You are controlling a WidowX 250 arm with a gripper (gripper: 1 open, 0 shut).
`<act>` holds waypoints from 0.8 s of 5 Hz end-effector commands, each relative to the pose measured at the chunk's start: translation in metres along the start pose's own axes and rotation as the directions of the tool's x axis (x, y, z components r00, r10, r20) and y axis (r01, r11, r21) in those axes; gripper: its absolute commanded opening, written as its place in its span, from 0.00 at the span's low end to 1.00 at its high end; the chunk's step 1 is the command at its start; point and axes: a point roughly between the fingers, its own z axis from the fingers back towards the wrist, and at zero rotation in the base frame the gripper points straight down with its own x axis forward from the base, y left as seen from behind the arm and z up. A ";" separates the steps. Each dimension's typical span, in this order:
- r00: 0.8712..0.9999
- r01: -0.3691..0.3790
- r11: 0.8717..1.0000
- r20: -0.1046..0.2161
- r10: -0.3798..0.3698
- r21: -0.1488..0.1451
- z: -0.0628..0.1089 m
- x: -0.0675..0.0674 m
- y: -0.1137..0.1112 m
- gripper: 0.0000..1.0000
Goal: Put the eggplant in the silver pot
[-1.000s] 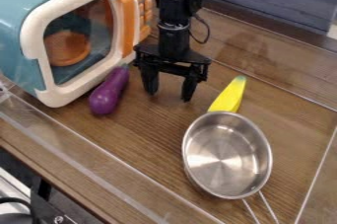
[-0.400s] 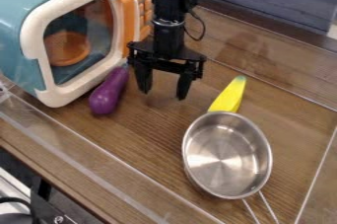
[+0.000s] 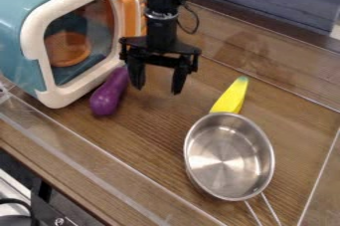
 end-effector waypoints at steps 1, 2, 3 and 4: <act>0.998 0.005 1.000 0.061 -0.005 0.000 0.026 -0.005 -0.004 1.00; 0.998 0.008 1.000 0.066 -0.008 0.006 0.022 -0.006 0.014 1.00; 0.997 0.010 1.000 0.072 -0.011 0.012 0.019 -0.007 0.032 1.00; 0.996 0.017 1.000 0.088 -0.018 0.012 0.018 -0.003 0.050 1.00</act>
